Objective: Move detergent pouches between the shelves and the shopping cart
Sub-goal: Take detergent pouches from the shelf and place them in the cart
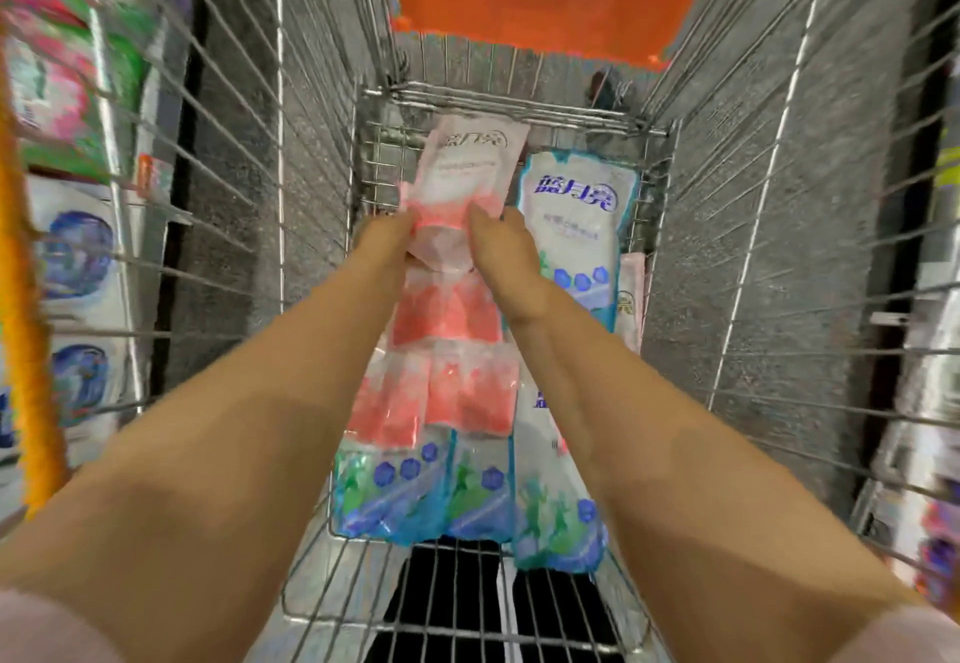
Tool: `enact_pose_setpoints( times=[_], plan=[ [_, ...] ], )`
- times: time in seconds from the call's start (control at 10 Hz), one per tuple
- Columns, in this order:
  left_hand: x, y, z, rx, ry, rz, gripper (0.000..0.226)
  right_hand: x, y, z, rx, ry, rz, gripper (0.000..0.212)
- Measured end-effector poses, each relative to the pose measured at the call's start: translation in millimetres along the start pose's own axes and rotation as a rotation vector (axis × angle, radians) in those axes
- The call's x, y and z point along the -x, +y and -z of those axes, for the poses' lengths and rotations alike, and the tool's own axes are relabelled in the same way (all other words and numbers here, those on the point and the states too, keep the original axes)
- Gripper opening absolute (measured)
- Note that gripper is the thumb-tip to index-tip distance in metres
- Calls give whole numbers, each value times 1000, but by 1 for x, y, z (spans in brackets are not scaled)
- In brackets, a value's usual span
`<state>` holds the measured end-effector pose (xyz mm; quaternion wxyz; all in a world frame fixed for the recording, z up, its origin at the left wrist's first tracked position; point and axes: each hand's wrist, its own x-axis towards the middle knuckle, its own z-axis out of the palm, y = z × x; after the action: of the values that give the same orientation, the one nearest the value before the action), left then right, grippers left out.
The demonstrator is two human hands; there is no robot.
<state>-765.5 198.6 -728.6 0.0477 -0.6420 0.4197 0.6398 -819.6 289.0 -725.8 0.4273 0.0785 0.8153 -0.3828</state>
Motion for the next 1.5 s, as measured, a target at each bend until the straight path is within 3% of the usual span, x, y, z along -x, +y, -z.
enact_pose_setpoints(
  times=[0.1, 0.2, 0.3, 0.4, 0.5, 0.6, 0.7, 0.9, 1.0, 1.1, 1.3, 1.4, 1.5],
  plan=[
    [5, 2, -1, -118, 60, -18, 17, 9, 3, 0, -36, 25, -68, 48],
    [24, 7, -2, -334, 156, -219, 17, 24, 7, 9, -262, -78, -164, 40],
    [57, 17, -5, -482, 172, -458, 9, 40, 3, 20, -574, -267, -302, 44],
    [99, 25, 1, -440, 168, -570, 29, 56, -7, 37, -696, -403, -409, 57],
    [144, 23, 15, -302, 119, -654, 27, 85, -12, 58, -816, -571, -343, 49],
    [205, 14, 28, -308, 88, -747, 18, 122, -12, 71, -903, -674, -219, 58],
    [261, -3, 42, -260, 125, -821, 25, 154, -16, 85, -915, -793, -124, 57],
    [371, -44, 55, 32, 245, -880, 21, 244, -42, 136, -716, -841, 257, 67],
    [423, -57, 70, 139, 258, -889, 11, 296, -53, 151, -666, -846, 491, 40],
    [475, -64, 93, 266, 158, -881, 12, 354, -61, 157, -584, -910, 653, 63],
    [567, -96, 171, 268, 179, -1018, 31, 482, -65, 124, -370, -1073, 943, 89],
    [608, -124, 215, 304, 342, -1111, 35, 555, -57, 91, -338, -1119, 1033, 84],
    [642, -165, 271, 338, 468, -1185, 62, 627, -39, 50, -299, -1196, 1106, 86]
  ],
)
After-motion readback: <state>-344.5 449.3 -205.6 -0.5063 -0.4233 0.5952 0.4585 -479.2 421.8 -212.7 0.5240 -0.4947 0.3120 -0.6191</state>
